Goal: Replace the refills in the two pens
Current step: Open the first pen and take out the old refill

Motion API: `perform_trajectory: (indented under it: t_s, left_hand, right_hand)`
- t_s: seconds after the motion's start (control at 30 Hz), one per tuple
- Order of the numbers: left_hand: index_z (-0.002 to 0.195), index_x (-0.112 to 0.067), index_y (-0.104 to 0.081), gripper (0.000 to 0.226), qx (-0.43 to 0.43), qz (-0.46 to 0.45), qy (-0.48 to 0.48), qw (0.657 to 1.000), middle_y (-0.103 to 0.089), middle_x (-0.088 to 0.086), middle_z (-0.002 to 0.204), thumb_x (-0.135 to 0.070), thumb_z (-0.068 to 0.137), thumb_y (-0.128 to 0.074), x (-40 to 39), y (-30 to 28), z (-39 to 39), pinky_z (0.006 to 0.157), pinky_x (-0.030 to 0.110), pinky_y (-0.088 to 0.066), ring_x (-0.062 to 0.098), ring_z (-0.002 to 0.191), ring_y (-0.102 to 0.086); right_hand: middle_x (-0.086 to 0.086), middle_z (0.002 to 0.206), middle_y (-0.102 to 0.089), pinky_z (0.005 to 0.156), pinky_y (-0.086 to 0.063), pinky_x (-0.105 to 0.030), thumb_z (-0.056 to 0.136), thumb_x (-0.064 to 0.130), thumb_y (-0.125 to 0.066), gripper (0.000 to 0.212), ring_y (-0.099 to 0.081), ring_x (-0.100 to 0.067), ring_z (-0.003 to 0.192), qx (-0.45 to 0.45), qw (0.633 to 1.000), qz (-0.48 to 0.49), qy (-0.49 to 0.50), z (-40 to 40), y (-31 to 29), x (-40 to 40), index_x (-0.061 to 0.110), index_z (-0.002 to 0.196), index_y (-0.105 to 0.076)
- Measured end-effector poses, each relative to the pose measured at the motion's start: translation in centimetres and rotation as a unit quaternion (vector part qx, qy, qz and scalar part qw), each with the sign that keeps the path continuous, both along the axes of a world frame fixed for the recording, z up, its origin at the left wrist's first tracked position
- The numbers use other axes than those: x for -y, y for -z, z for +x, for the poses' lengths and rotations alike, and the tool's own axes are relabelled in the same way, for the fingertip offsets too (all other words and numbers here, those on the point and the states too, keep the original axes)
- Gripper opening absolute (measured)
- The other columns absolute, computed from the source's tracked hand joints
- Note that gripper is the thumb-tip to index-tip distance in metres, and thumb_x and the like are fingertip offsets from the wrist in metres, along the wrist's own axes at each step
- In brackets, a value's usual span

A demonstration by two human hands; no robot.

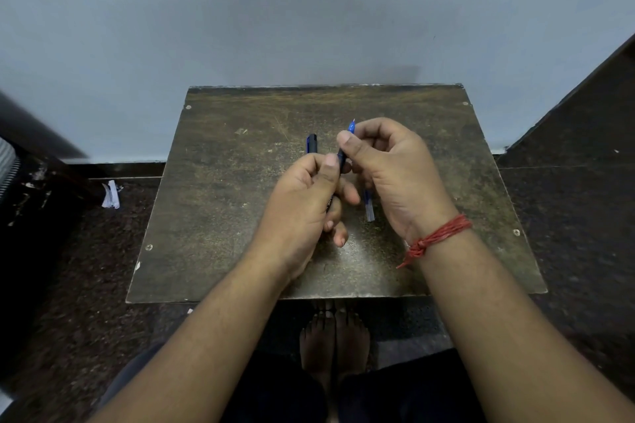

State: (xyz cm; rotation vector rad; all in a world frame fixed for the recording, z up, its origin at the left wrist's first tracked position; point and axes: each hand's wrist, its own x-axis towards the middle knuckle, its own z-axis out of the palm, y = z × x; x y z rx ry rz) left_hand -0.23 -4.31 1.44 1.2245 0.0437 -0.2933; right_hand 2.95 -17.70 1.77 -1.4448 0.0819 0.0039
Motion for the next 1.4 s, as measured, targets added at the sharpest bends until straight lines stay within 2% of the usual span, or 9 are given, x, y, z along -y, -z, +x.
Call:
perform_trajectory:
  t_s: [0.1,0.23,0.43,0.57,0.7,0.87,1.03,1.2,1.4]
  left_hand:
    - [0.108,-0.002,-0.053,0.026,0.006,-0.014,0.004,1.0,-0.065,0.006,0.069,-0.027,0.105,-0.045,-0.06,0.07,0.03,0.034,0.02,-0.037,0.006,0.038,-0.034]
    - [0.107,-0.001,-0.053,0.022,-0.003,-0.035,0.003,0.999,-0.064,0.007,0.066,-0.02,0.106,-0.043,-0.08,0.08,0.09,0.035,0.02,-0.039,0.006,0.037,-0.034]
    - [0.109,-0.003,-0.052,0.018,-0.011,-0.051,0.008,0.999,-0.064,0.01,0.066,-0.015,0.106,-0.04,-0.01,0.05,0.05,0.036,0.022,-0.04,0.008,0.036,-0.035]
    - [0.112,0.0,-0.052,0.02,-0.014,-0.053,0.002,0.999,-0.063,0.011,0.065,-0.013,0.106,-0.039,0.01,0.05,0.08,0.036,0.022,-0.04,0.008,0.036,-0.034]
    - [0.107,-0.003,-0.052,0.016,-0.012,-0.05,0.001,0.999,-0.062,0.01,0.066,-0.013,0.106,-0.039,0.0,-0.01,0.08,0.035,0.021,-0.04,0.007,0.036,-0.033]
    - [0.112,0.003,-0.053,0.023,-0.015,-0.04,0.002,0.999,-0.063,0.01,0.066,-0.014,0.106,-0.039,0.02,0.07,0.02,0.037,0.022,-0.041,0.007,0.036,-0.034]
    - [0.114,0.012,-0.049,0.028,-0.021,-0.033,-0.006,0.999,-0.063,0.011,0.066,-0.013,0.106,-0.038,0.09,0.12,-0.01,0.036,0.022,-0.04,0.008,0.036,-0.033]
    - [0.105,-0.002,-0.052,0.018,-0.013,-0.038,0.001,0.999,-0.063,0.01,0.065,-0.013,0.106,-0.037,0.09,-0.1,-0.09,0.036,0.022,-0.041,0.008,0.036,-0.033]
    - [0.109,-0.002,-0.051,0.018,-0.009,-0.041,0.001,0.999,-0.063,0.011,0.065,-0.013,0.106,-0.037,0.19,0.06,0.01,0.036,0.022,-0.041,0.007,0.036,-0.033]
  right_hand:
    - [0.005,0.07,-0.069,0.049,-0.045,-0.018,0.089,0.011,-0.073,0.002,-0.063,-0.006,0.059,-0.004,1.0,0.025,-0.011,-0.04,-0.22,-0.03,0.012,0.09,-0.071]
    - [-0.005,0.086,-0.074,0.048,-0.042,-0.022,0.093,0.01,-0.063,0.013,-0.061,-0.013,0.062,-0.026,0.998,0.051,-0.031,-0.05,-0.45,0.09,0.009,0.099,-0.074]
    - [0.0,0.072,-0.068,0.041,-0.044,-0.021,0.089,0.017,-0.074,0.008,-0.063,-0.01,0.056,-0.036,0.997,0.063,-0.022,-0.09,-0.18,-0.11,0.013,0.086,-0.067]
    - [-0.003,0.074,-0.069,0.046,-0.042,-0.022,0.091,0.013,-0.07,0.005,-0.06,-0.013,0.059,-0.039,0.998,0.048,-0.03,0.02,-0.23,0.01,0.015,0.087,-0.072]
    - [-0.007,0.093,-0.077,0.062,-0.044,-0.029,0.092,0.01,-0.058,0.02,-0.066,-0.016,0.075,-0.054,0.996,0.069,-0.033,0.14,-0.5,0.18,0.014,0.102,-0.075]
    - [-0.004,0.084,-0.064,0.057,-0.044,-0.027,0.082,0.029,-0.076,0.015,-0.058,-0.024,0.079,-0.047,0.999,0.019,0.006,0.09,-0.05,-0.02,0.018,0.09,-0.07]
    - [-0.006,0.083,-0.069,0.057,-0.045,-0.029,0.086,0.017,-0.071,0.006,-0.062,-0.02,0.073,-0.045,0.998,0.031,0.003,0.12,-0.05,-0.08,0.015,0.091,-0.071]
    - [-0.012,0.099,-0.076,0.062,-0.055,-0.025,0.094,0.001,-0.056,0.019,-0.071,-0.017,0.077,-0.058,0.992,0.107,-0.01,0.01,-0.74,-0.15,0.005,0.109,-0.067]
    - [0.001,0.074,-0.066,0.067,-0.052,-0.034,0.087,0.016,-0.076,0.01,-0.064,-0.016,0.068,-0.046,0.999,0.029,0.003,-0.08,-0.36,-0.18,0.016,0.087,-0.065]
